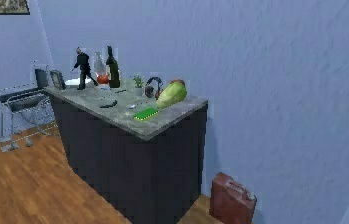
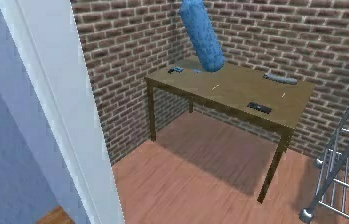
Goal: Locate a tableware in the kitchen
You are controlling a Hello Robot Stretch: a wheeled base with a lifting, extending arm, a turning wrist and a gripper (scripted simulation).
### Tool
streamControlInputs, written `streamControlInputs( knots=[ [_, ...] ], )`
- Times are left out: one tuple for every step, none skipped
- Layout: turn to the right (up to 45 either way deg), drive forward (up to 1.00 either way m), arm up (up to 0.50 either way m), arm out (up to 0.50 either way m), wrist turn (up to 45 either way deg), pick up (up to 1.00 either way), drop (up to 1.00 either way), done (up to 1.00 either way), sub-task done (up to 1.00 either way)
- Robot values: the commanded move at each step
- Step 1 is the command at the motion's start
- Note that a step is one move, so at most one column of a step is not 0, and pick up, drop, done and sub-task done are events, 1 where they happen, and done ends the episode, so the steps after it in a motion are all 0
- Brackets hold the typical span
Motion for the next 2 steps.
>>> streamControlInputs(
  knots=[
    [-9.0,0.0,0.0,0.0,0.0,0.0,0.0,0.0,0.0],
    [0.0,0.3,0.0,0.0,0.0,0.0,0.0,0.0,0.0]
  ],
)
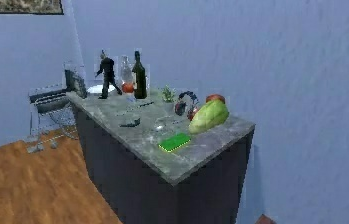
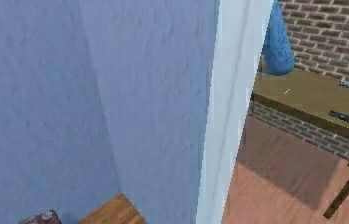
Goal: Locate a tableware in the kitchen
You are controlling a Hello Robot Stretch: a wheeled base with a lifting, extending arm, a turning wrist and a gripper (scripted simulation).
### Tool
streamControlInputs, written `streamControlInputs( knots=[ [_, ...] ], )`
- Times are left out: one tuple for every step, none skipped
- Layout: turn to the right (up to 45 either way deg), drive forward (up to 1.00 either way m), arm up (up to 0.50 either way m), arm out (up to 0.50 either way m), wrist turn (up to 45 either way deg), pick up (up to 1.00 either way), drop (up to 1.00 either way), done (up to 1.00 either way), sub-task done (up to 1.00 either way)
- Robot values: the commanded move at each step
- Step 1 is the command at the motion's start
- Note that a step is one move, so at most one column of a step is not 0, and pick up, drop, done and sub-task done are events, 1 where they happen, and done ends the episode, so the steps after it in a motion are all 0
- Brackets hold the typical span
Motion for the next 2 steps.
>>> streamControlInputs(
  knots=[
    [0.0,0.95,0.0,0.0,0.0,0.0,0.0,0.0,0.0],
    [0.0,0.0,0.0,0.0,0.0,0.0,0.0,1.0,0.0]
  ],
)
